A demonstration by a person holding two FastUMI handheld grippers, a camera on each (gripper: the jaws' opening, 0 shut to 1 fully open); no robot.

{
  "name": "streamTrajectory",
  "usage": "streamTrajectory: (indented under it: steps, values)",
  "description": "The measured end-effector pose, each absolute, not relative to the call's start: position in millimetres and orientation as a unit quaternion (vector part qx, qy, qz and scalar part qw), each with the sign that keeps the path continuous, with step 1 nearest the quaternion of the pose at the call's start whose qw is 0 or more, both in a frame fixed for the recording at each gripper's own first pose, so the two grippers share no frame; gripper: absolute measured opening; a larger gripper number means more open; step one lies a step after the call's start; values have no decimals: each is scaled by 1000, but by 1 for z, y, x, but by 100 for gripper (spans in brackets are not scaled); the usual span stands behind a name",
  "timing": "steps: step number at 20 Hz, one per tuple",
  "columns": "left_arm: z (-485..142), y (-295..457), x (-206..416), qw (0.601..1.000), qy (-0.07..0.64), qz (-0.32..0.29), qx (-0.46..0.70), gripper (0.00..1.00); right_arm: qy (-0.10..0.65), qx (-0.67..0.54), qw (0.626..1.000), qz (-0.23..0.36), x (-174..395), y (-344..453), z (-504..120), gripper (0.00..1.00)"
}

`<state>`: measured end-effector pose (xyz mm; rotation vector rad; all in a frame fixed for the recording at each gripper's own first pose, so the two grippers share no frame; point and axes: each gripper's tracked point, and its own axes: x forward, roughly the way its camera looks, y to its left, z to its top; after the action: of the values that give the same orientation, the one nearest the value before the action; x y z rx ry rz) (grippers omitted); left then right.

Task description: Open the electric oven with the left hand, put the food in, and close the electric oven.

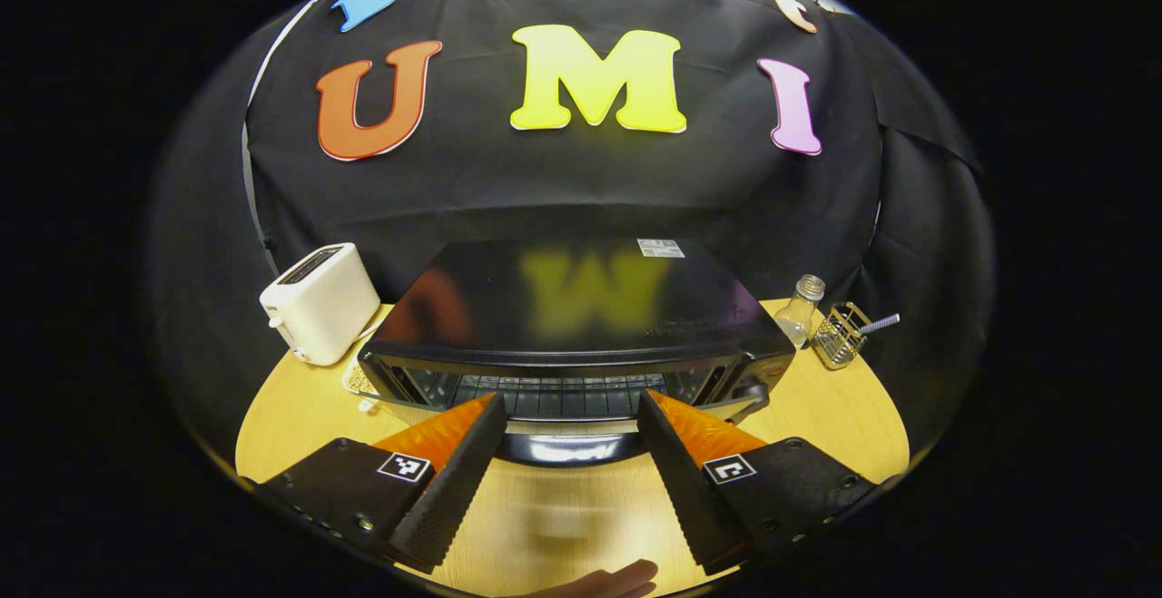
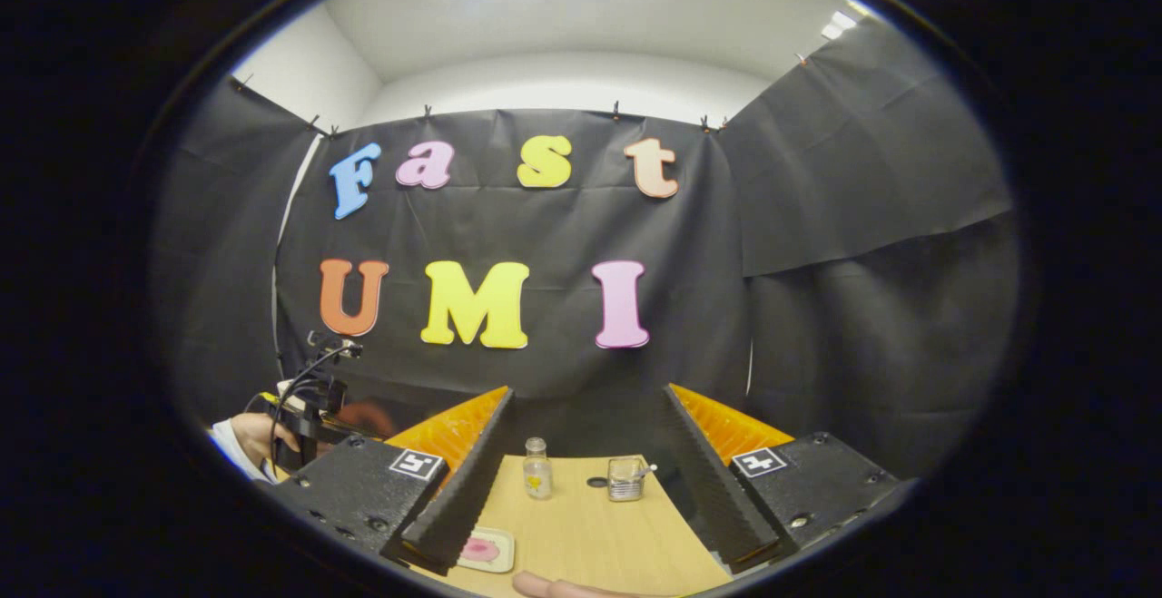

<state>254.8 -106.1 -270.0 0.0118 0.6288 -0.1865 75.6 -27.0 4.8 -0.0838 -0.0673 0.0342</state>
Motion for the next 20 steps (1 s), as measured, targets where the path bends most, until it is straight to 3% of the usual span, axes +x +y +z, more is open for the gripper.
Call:
streamTrajectory:
  steps: [20]
  values:
    - [-325, -93, 158, 950, 297, -93, 2, 94, 29, -45, 998, 38, 92, -12, -32, 100]
